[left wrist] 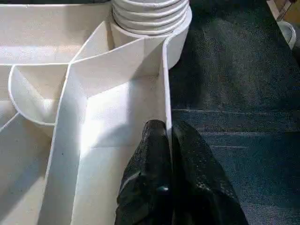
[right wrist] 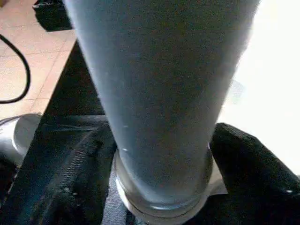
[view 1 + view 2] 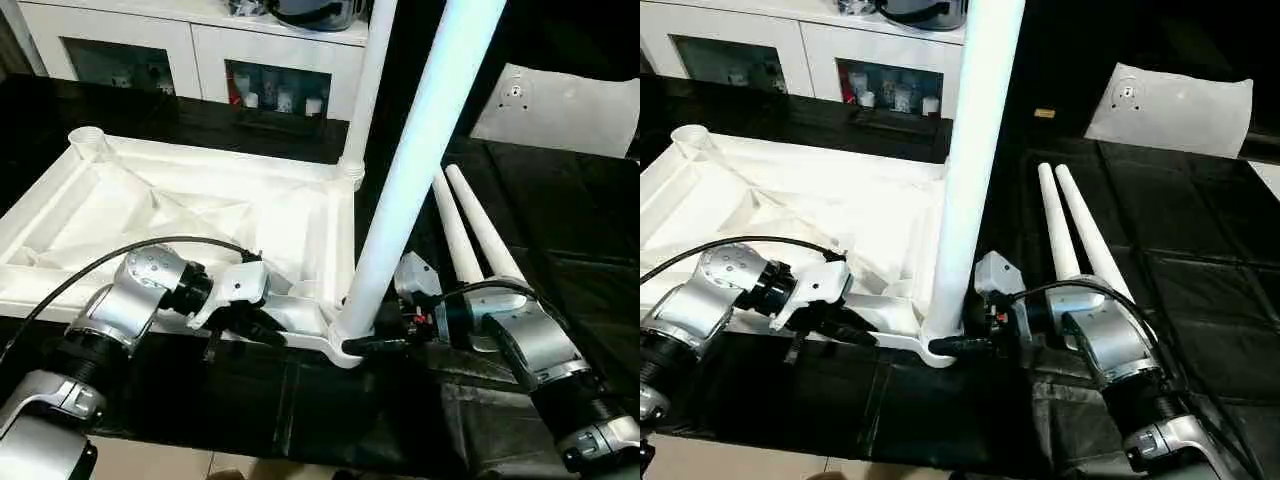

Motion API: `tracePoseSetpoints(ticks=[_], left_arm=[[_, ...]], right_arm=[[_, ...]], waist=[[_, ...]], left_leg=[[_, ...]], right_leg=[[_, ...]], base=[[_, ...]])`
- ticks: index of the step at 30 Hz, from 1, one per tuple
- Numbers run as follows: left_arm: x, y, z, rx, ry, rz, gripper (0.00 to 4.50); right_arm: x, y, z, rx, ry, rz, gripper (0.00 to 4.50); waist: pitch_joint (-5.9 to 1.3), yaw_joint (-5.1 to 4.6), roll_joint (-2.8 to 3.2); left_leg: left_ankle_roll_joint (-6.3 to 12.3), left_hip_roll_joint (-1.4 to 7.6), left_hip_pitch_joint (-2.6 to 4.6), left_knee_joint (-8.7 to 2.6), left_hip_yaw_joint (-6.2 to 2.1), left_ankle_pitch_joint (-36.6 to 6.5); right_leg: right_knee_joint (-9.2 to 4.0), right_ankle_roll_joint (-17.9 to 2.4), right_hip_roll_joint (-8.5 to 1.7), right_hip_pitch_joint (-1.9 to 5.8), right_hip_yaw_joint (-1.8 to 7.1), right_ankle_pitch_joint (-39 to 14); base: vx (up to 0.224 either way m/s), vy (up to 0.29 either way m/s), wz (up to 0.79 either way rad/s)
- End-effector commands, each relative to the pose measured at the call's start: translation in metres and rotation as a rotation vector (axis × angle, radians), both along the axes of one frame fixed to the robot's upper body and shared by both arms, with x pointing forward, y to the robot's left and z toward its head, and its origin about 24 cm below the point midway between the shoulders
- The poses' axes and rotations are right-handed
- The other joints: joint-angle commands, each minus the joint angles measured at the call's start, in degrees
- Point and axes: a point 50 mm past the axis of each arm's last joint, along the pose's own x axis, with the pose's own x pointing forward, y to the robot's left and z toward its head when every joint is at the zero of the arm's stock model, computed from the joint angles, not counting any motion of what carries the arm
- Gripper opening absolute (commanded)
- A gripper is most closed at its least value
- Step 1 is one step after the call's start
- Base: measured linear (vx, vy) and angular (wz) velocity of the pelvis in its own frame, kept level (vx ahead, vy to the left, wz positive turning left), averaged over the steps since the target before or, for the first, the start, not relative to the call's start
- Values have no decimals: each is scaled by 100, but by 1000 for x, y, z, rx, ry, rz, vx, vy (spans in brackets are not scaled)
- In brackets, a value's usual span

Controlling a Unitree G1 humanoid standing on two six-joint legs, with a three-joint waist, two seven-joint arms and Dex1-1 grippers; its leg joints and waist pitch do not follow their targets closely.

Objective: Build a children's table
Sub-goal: Rotate leg to tighten

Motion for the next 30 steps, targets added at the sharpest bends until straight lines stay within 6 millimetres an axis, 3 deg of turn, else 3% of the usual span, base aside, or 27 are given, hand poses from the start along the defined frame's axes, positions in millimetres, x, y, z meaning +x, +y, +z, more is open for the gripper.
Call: tracePoseSetpoints(ticks=[1,7,10,14,17,21,25,30], left_arm=[[-3,-5,-3,45,25,-82,0],[0,-4,-3,35,24,-47,0],[9,-11,-2,-8,-15,106,0],[18,-25,0,-104,-46,292,0],[23,-38,2,-158,-64,397,0],[30,-63,7,-228,-104,563,0],[37,-84,13,-278,-157,712,0],[37,-98,14,-281,-164,733,0]], right_arm=[[1,-2,0,5,16,8,307],[-1,1,-1,25,30,4,265],[-1,8,-4,71,63,-92,262],[3,25,-14,78,53,-270,259],[10,41,-20,97,73,-431,259],[21,67,-24,115,99,-645,257],[30,87,-27,77,111,-821,257],[33,98,-20,128,96,-878,257]], waist=[[-319,-16,70],[-331,-8,69],[-335,-14,52],[-304,-29,50],[-295,-110,46],[-307,-212,37],[-328,-238,43],[-373,-224,44]], left_leg=[[386,506,-19,-437,-135,-256],[377,512,-22,-435,-137,-213],[349,514,-20,-432,-131,-234],[149,468,-8,-448,-152,-578],[79,450,-30,-467,-178,-650],[72,422,-26,-453,-180,-639],[177,417,-22,-441,-165,-520],[443,410,-61,-429,-133,-167]], right_leg=[[-329,-1119,-642,344,429,-1554],[-314,-1139,-645,354,426,-1470],[-315,-1161,-654,356,434,-1490],[-442,-844,-659,340,414,-2418],[-500,-621,-656,337,389,-2840],[-528,-562,-643,309,374,-2997],[-504,-646,-634,303,392,-2721],[-399,-806,-623,343,417,-1906]], base=[[0,0,0],[0,0,0],[0,0,0],[0,0,0],[0,0,0],[0,0,0],[0,0,0],[0,0,0]])
